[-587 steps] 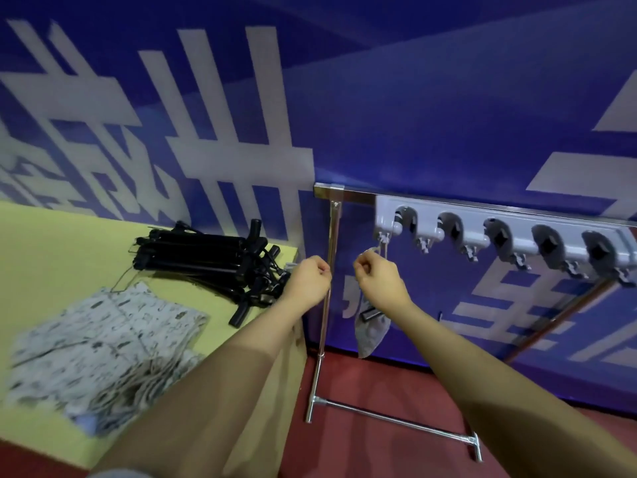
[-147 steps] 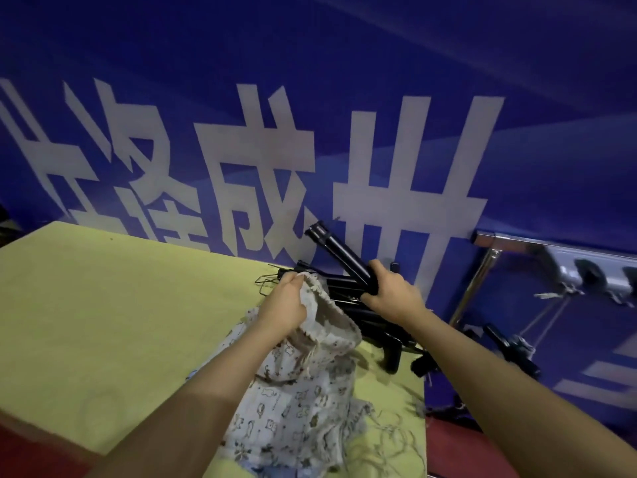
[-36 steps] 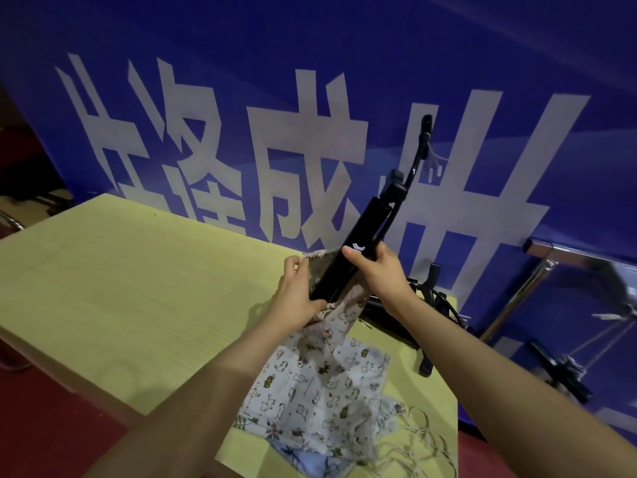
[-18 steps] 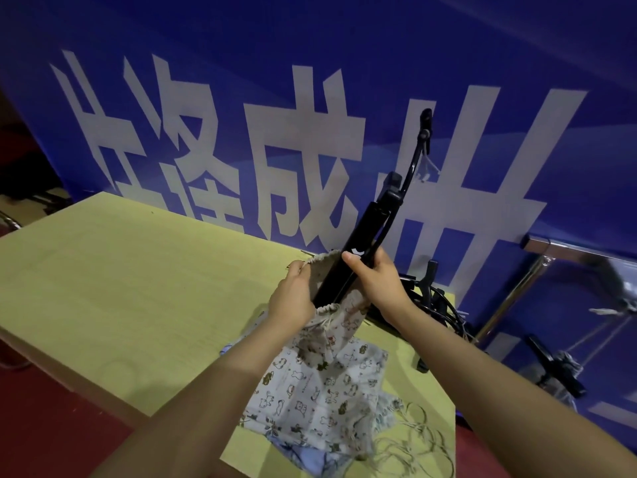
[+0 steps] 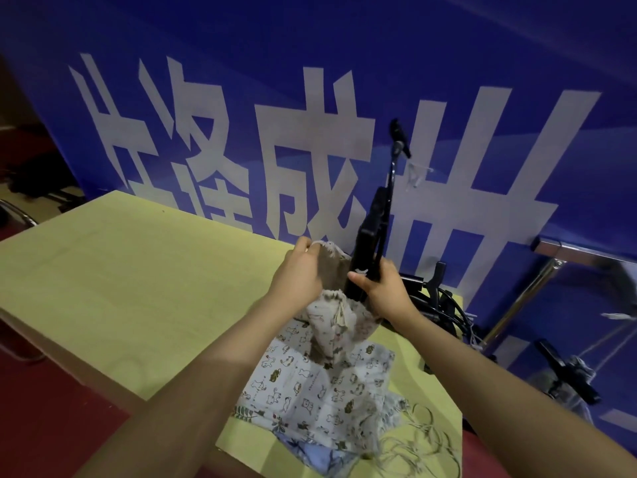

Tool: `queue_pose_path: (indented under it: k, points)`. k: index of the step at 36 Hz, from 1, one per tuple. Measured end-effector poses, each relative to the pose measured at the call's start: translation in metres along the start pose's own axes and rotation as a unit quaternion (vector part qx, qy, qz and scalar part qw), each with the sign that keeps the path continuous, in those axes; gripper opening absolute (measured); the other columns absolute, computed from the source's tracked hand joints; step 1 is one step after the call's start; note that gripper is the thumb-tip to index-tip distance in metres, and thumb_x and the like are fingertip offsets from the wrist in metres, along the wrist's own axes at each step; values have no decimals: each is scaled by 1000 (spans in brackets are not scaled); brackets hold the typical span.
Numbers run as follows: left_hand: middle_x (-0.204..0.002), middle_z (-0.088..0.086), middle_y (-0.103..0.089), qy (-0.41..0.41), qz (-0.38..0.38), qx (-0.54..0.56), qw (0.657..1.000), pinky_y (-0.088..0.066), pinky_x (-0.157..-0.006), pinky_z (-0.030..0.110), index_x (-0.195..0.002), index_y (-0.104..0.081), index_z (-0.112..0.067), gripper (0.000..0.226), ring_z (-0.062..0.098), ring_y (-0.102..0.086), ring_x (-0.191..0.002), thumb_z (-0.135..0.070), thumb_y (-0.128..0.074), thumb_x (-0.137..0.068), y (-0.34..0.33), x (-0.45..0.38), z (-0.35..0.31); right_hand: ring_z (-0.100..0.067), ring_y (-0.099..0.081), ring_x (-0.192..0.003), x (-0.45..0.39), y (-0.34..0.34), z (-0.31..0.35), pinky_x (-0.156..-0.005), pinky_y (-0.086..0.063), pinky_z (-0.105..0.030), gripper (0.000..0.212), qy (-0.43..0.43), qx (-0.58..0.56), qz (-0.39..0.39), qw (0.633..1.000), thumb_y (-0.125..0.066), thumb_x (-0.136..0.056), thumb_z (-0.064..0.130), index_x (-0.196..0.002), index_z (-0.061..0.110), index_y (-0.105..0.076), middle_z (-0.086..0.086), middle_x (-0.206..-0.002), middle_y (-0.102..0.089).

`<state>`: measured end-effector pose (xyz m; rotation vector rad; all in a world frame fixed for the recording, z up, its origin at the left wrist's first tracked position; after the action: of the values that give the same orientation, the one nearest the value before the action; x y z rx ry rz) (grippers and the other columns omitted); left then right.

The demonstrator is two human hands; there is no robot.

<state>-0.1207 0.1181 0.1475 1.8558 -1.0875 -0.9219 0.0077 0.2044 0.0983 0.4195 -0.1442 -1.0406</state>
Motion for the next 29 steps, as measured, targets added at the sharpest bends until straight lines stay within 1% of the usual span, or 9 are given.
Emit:
queue_pose_path:
  k: [4,6,9,12,15,21,24,27,29]
  points:
    - [-122,8,-48,12,-77,114,990,-35,-85,11,-126,-54,-1,40,22,-52,-109,6,-46,-87,17,6,-1,-20,-54,-98,5,-10,2,-85,-43,-29,34,17,76,17,997,-66,-87,23,-119,19,-56,-6,-106,-51]
    - [-122,8,-49,15,-110,155,982,-27,-84,3,-123,-55,-2,36,18,-51,-108,6,-48,-88,23,11,1,-20,-54,-98,6,-16,4,-83,-39,-25,31,27,94,28,995,-65,-87,18,-117,19,-58,-7,-106,-52]
    - [-127,8,-43,3,-122,205,971,-31,-79,-3,-129,-42,-6,48,13,-48,-104,11,-48,-85,26,17,1,-22,-54,-97,5,-24,1,-80,-40,-27,28,26,115,44,992,-67,-86,20,-113,15,-61,-9,-106,-54]
    - [-131,5,-31,-76,-89,166,979,-47,-68,13,-141,-23,-30,80,14,-51,-78,17,-47,-80,23,21,-13,-25,-57,-94,2,-29,-6,-79,-45,-31,24,13,123,56,991,-69,-84,21,-107,16,-63,-12,-105,-56]
    - [-137,-10,-15,-120,-18,94,988,-54,-66,31,-135,-13,-60,105,17,-56,-78,21,-46,-76,11,21,-25,-25,-56,-94,-1,-34,-8,-82,-47,-34,28,15,128,73,989,-71,-82,22,-108,14,-63,-12,-104,-56]
    - [-142,-13,-6,-95,-14,83,992,-55,-76,34,-134,-31,-46,83,18,-58,-87,16,-48,-80,11,6,-26,-20,-59,-101,-8,-40,-14,-92,-50,-41,37,14,96,109,989,-66,-77,37,-113,26,-60,-7,-109,-58]
    - [-151,-11,-3,-92,-33,92,991,-53,-80,29,-136,-36,-37,78,16,-57,-97,15,-49,-80,15,1,-29,-21,-52,-114,-7,-31,-14,-103,-41,-42,36,13,88,74,993,-59,-89,30,-124,23,-53,-3,-119,-49]
    - [-157,-11,-4,-125,-60,79,987,-52,-86,30,-138,-38,-27,73,19,-49,-122,14,-51,-79,16,1,-38,-21,-45,-115,2,-6,-4,-106,-34,-45,19,54,116,-15,992,-52,-94,31,-111,22,-54,1,-116,-42]
    - [-159,-12,-8,-126,-58,78,987,-49,-95,35,-140,-36,-24,72,20,-42,-131,13,-51,-80,13,0,-41,-18,-43,-110,11,1,5,-102,-32,-41,20,95,111,-16,989,-50,-92,40,-99,22,-56,3,-109,-45]
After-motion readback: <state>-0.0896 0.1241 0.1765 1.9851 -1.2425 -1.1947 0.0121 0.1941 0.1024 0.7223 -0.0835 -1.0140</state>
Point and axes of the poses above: each hand's wrist, its own x-axis away from the middle knuckle, its own y-axis out of the back of the hand, z = x × y, the point moved 10 cm from there along -x, towards the middle knuckle
